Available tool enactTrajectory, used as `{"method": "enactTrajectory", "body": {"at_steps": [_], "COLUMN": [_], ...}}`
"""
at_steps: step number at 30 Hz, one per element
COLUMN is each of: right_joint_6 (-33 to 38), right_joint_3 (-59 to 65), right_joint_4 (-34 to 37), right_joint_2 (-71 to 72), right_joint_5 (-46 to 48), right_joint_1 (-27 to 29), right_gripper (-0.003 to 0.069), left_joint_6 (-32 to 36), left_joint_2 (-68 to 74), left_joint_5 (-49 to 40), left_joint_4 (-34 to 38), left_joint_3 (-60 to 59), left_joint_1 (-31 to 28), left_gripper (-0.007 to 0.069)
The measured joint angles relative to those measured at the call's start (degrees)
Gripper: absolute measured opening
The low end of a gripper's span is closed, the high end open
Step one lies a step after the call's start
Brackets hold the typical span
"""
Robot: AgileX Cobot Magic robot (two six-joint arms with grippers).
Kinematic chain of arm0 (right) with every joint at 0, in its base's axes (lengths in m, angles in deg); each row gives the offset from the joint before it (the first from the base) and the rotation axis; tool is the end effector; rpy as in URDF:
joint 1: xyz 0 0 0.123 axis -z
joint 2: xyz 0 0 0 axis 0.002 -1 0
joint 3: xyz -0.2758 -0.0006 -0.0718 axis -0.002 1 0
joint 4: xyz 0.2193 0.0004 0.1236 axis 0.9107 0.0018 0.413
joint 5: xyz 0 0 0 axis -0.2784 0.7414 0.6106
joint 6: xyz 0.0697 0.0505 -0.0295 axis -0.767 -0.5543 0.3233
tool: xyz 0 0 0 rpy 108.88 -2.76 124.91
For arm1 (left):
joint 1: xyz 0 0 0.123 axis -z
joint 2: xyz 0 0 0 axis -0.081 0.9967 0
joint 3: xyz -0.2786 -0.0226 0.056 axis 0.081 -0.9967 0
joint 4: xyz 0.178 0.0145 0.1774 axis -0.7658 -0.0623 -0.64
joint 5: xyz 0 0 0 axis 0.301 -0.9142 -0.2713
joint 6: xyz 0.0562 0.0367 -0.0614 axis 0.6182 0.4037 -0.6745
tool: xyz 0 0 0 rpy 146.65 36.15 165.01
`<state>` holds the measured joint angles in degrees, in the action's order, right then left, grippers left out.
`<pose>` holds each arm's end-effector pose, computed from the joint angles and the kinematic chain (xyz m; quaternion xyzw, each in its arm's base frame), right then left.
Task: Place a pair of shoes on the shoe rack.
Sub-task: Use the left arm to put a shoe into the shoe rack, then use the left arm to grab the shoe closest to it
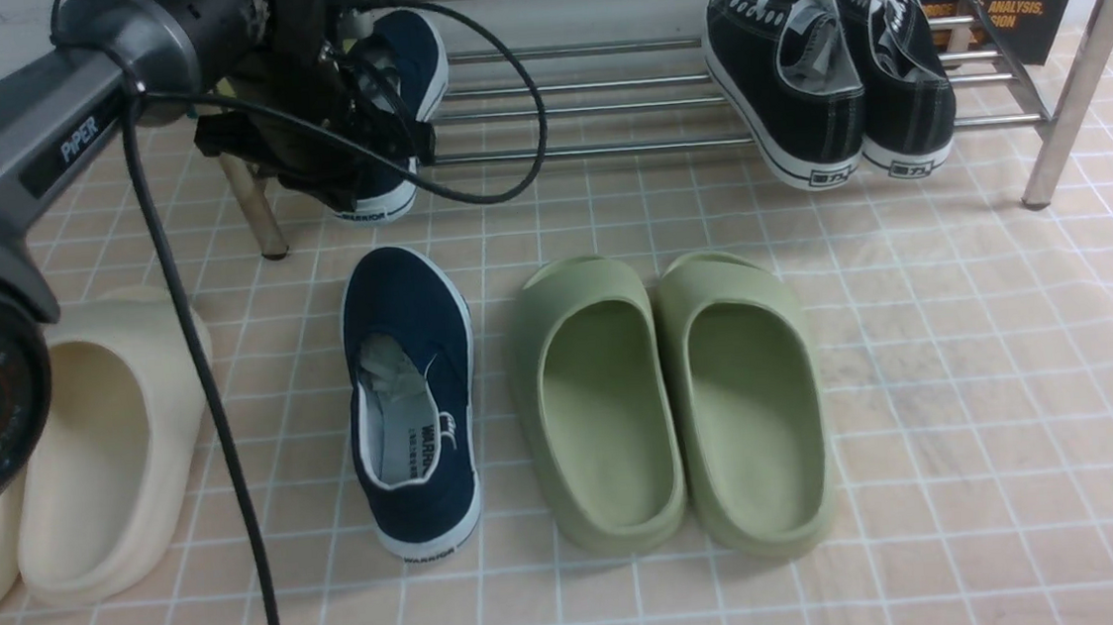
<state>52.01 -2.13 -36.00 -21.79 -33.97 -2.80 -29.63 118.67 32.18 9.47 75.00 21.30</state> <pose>0.0521 0.0062 0.1750 0.0127 0.8022 0.0641 0.5935 0.4672 -0.1248 0.2707 0.0536 0.9554 0.0151 0.2900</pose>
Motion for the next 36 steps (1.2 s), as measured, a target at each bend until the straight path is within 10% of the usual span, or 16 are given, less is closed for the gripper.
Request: {"method": "enactTrajectory", "body": {"at_steps": [28, 36], "right_joint_6": [0.0, 0.0], "right_joint_3": [0.0, 0.0], "right_joint_4": [0.0, 0.0], "right_joint_2": [0.0, 0.0], "right_joint_5": [0.0, 0.0], "right_joint_1": [0.0, 0.0], "right_gripper": [0.024, 0.024], "left_joint_6": [-1.1, -3.6], "left_joint_2": [-23.6, -42.9], "left_joint_5": [-10.2, 1.9], "left_joint_4": [-6.0, 3.0], "left_joint_3": [-1.4, -31.5], "left_joint_1": [0.0, 0.0], "left_gripper": [0.0015, 0.0023]}}
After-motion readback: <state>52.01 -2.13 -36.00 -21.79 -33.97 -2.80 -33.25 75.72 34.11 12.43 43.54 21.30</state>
